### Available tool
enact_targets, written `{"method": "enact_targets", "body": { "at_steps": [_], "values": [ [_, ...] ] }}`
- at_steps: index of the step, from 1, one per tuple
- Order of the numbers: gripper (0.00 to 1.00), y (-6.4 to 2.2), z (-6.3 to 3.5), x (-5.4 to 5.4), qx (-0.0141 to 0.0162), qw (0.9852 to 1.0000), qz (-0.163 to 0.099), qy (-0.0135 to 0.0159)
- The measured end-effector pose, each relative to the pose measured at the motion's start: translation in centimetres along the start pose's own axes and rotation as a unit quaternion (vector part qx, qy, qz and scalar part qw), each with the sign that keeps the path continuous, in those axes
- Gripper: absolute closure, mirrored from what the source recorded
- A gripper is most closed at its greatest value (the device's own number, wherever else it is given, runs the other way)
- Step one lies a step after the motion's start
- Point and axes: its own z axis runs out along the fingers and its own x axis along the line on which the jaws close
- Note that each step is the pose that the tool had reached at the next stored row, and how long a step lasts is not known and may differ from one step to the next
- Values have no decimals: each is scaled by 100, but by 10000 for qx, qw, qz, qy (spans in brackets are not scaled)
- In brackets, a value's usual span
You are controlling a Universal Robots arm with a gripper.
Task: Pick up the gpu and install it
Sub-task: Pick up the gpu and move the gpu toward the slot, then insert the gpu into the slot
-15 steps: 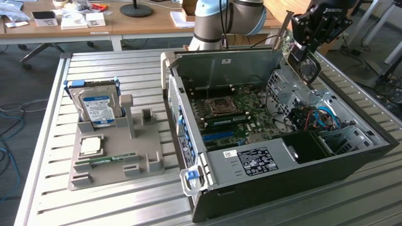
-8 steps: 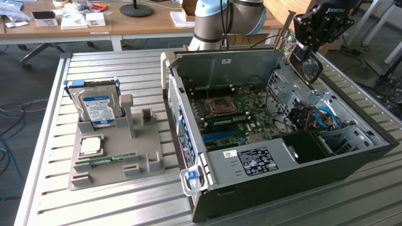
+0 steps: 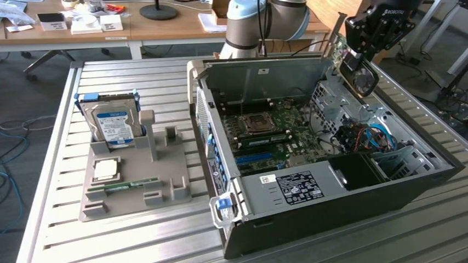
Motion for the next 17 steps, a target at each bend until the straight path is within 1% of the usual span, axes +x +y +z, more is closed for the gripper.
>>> {"method": "enact_targets", "body": {
  "at_steps": [14, 17],
  "values": [
    [73, 0, 0, -6, 0, 10000, 0, 0],
    [73, 0, 0, -6, -1, 10000, -39, 2]
  ]
}}
